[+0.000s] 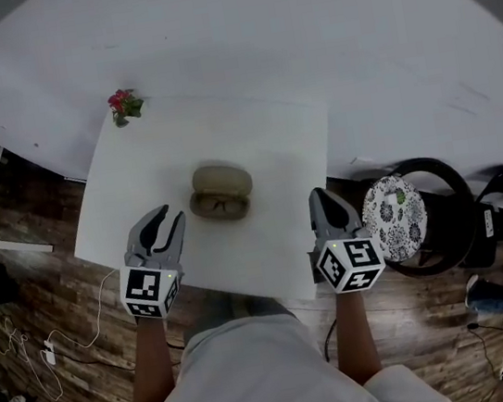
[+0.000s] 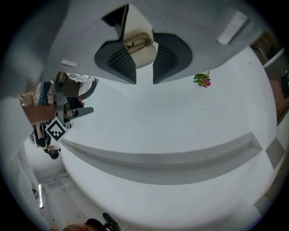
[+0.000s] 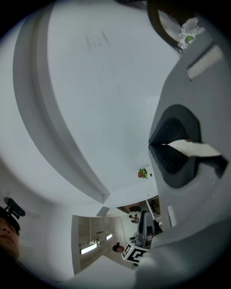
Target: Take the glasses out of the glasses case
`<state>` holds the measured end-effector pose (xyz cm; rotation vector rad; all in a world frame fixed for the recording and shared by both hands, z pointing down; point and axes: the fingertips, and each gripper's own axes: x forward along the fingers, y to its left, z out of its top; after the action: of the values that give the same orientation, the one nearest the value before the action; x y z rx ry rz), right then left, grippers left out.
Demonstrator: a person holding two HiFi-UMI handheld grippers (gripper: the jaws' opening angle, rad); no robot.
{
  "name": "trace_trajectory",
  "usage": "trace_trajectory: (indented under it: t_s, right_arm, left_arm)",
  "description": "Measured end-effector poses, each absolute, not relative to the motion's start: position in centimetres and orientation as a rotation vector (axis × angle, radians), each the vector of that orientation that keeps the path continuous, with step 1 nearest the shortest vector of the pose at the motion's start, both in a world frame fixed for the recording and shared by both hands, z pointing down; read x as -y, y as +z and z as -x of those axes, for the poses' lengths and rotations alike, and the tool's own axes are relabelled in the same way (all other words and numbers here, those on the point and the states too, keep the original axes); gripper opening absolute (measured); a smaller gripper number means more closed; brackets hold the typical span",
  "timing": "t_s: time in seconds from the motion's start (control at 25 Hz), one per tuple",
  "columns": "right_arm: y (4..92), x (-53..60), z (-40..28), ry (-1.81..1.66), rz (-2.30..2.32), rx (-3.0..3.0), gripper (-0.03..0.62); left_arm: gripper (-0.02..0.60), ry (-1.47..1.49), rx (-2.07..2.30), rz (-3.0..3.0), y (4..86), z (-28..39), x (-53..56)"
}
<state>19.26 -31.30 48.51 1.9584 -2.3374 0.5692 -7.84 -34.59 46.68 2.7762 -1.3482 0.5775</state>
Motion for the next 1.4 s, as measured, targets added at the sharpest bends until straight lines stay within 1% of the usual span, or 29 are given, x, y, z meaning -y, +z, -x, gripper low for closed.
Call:
trace_trajectory:
  t_s: [0.28,0.8,1.16,1.4]
  right_arm:
    - [48.7,32.4,-19.5,0.566,-2.023,2.286,0.003]
    - [49.1,32.8,-19.3,0.559,-2.17,2.142,0.003]
    - [50.2,32.3,-20.0,0.595,-2.239,2.067,0.003]
    - [50.8,32.4,-20.3,0.617,-2.263,2.037,0.003]
  left_arm:
    - [0.126,0.578,1.261,-2.827,47.0,7.3,36.9]
    - [0.124,0.659,0.94,-2.93,49.5,5.3,41.0]
    - [0.124,0.83,0.679,-2.999,52.5,3.1,41.9]
    - [0.126,1.029,0.478,-3.04,55.3,1.8,41.8]
